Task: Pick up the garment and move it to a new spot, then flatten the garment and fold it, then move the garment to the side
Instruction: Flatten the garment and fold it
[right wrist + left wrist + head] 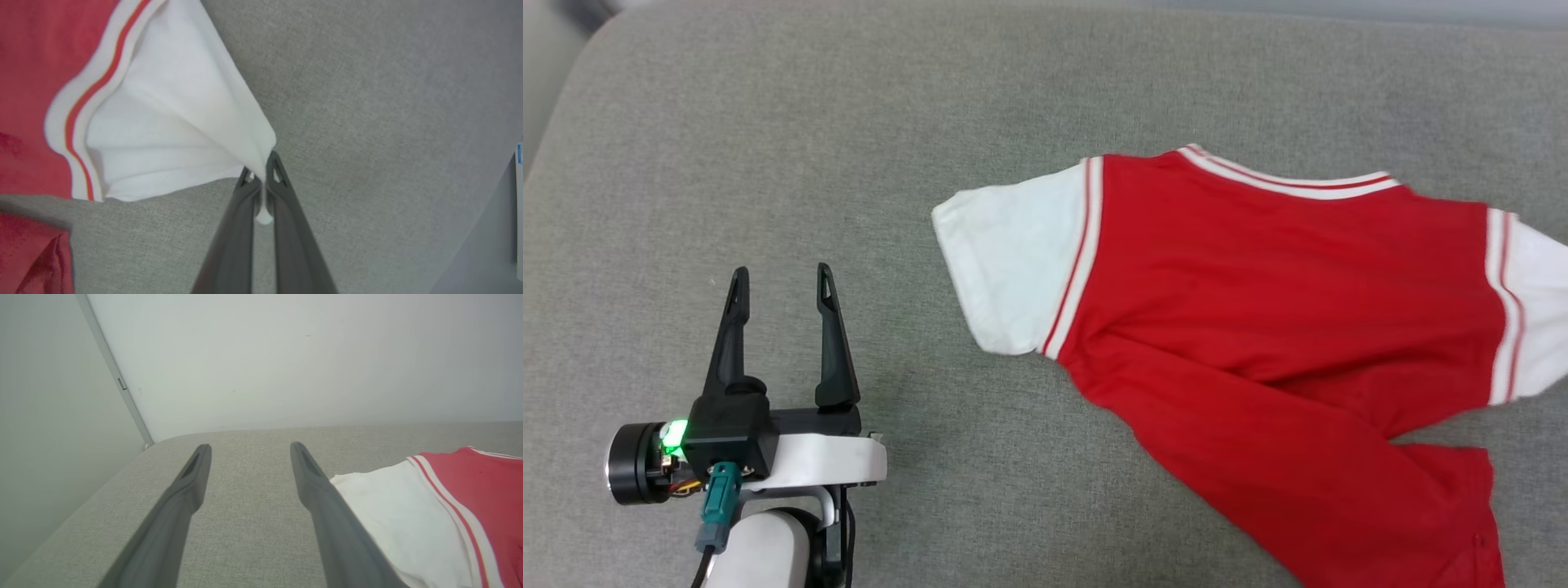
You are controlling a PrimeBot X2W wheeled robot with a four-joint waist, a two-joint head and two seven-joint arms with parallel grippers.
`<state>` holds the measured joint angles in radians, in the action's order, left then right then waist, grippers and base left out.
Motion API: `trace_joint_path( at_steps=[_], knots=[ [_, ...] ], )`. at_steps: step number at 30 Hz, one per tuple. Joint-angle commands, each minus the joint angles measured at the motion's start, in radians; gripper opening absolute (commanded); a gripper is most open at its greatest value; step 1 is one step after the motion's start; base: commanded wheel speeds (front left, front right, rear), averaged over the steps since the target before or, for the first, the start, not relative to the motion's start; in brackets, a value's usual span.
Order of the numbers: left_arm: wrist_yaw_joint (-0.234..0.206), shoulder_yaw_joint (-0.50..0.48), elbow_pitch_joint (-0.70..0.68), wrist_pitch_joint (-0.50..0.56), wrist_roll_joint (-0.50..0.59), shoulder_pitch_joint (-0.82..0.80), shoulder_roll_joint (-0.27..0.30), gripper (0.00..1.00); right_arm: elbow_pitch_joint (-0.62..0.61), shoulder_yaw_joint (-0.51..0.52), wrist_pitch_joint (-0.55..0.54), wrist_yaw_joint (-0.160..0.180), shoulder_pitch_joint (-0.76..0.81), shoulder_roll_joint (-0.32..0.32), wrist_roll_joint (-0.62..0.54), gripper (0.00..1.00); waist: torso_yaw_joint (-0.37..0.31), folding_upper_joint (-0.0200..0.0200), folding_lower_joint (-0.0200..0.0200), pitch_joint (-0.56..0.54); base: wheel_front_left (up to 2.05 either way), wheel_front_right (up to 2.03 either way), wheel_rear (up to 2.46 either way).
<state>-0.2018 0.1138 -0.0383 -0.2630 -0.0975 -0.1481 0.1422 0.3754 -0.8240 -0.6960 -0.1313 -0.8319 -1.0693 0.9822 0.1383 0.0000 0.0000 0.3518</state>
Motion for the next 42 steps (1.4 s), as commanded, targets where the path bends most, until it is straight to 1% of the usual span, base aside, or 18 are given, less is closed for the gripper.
trace_joint_path(
  at_steps=[1,6,7,8,9,10,12,13,14,16,21,25,27,30,33,38,42],
  knots=[
    [0.008,-0.008,0.0,-0.002,0.011,-0.008,-0.008,1.0,0.041,0.014,0.007,0.001,0.028,0.014,0.001,0.0,-0.002,0.0,0.0,0.014,0.0,0.0,0.0],
    [0.028,-0.02,0.009,-0.002,0.027,-0.02,-0.016,1.0,0.135,0.038,0.043,0.001,0.085,0.073,-0.013,0.0,-0.006,0.0,0.0,0.027,0.0,0.0,0.0],
    [0.031,-0.024,0.012,-0.002,0.028,-0.019,-0.017,1.0,0.144,0.042,0.055,0.001,0.092,0.09,-0.017,0.02,-0.009,0.0,0.0,0.025,0.0,0.0,0.0],
    [0.033,-0.028,0.015,-0.003,0.031,-0.018,-0.018,1.0,0.152,0.046,0.065,0.001,0.096,0.103,-0.023,0.25,-0.012,0.0,0.0,0.02,0.0,0.0,0.0],
    [0.035,-0.033,0.019,-0.003,0.033,-0.018,-0.017,1.0,0.158,0.051,0.076,0.001,0.098,0.111,-0.03,0.44,-0.015,0.0,0.0,0.014,0.0,0.0,0.0],
    [0.037,-0.037,0.022,-0.003,0.035,-0.018,-0.016,1.0,0.163,0.058,0.093,0.001,0.096,0.115,-0.041,1.0,-0.019,0.0,0.0,0.006,0.0,0.0,0.0],
    [0.041,-0.041,0.026,-0.003,0.039,-0.016,-0.015,1.0,0.166,0.066,0.115,0.001,0.093,0.121,-0.053,1.0,-0.024,0.0,0.0,-0.006,0.0,0.0,0.0],
    [0.045,-0.048,0.036,-0.003,0.042,-0.01,-0.011,1.0,0.17,0.081,0.165,0.001,0.092,0.127,-0.077,1.0,-0.033,0.0,0.0,-0.033,0.0,0.0,0.0],
    [0.045,-0.048,0.036,-0.003,0.042,-0.01,-0.011,1.0,0.17,0.081,0.165,0.001,0.092,0.127,-0.077,1.0,-0.033,0.0,0.0,-0.033,0.0,0.0,0.0],
    [0.052,-0.055,0.048,-0.003,0.044,-0.005,-0.004,1.0,0.166,0.101,0.23,0.001,0.093,0.132,-0.107,1.0,-0.042,0.0,0.0,-0.065,0.0,0.0,0.0],
    [0.09,-0.074,0.07,-0.003,0.036,-0.022,0.022,1.0,0.159,0.169,0.422,0.001,0.108,0.145,-0.219,1.0,-0.068,0.0,0.0,-0.136,0.0,0.0,0.0],
    [0.124,-0.085,0.104,-0.003,0.032,-0.056,0.055,1.0,0.162,0.287,0.594,0.001,0.135,0.194,-0.319,1.0,-0.093,0.0,0.0,-0.171,0.0,0.0,0.0],
    [0.143,-0.091,0.124,-0.003,0.023,-0.083,0.071,1.0,0.155,0.369,0.692,0.001,0.146,0.231,-0.377,1.0,-0.107,0.0,0.0,-0.18,0.0,0.0,0.0],
    [0.176,-0.099,0.189,0.003,0.015,-0.133,0.111,1.0,0.131,0.505,0.821,0.001,0.184,0.309,-0.462,1.0,-0.128,0.0,0.0,-0.187,0.0,0.0,0.0],
    [0.204,-0.099,0.239,0.027,0.014,-0.196,0.151,1.0,0.067,0.625,0.896,0.001,0.242,0.39,-0.539,1.0,-0.15,0.0,0.0,-0.188,0.0,0.0,0.0],
    [0.253,-0.068,0.289,0.098,0.031,-0.309,0.207,1.0,-0.135,0.795,0.934,0.001,0.399,0.554,-0.649,1.0,-0.176,0.0,0.0,-0.183,0.0,0.0,0.0],
    [0.286,-0.032,0.311,0.174,0.039,-0.407,0.243,1.0,-0.312,0.871,0.921,0.001,0.542,0.684,-0.718,1.0,-0.189,0.0,0.0,-0.166,0.0,0.0,0.0]
  ],
)
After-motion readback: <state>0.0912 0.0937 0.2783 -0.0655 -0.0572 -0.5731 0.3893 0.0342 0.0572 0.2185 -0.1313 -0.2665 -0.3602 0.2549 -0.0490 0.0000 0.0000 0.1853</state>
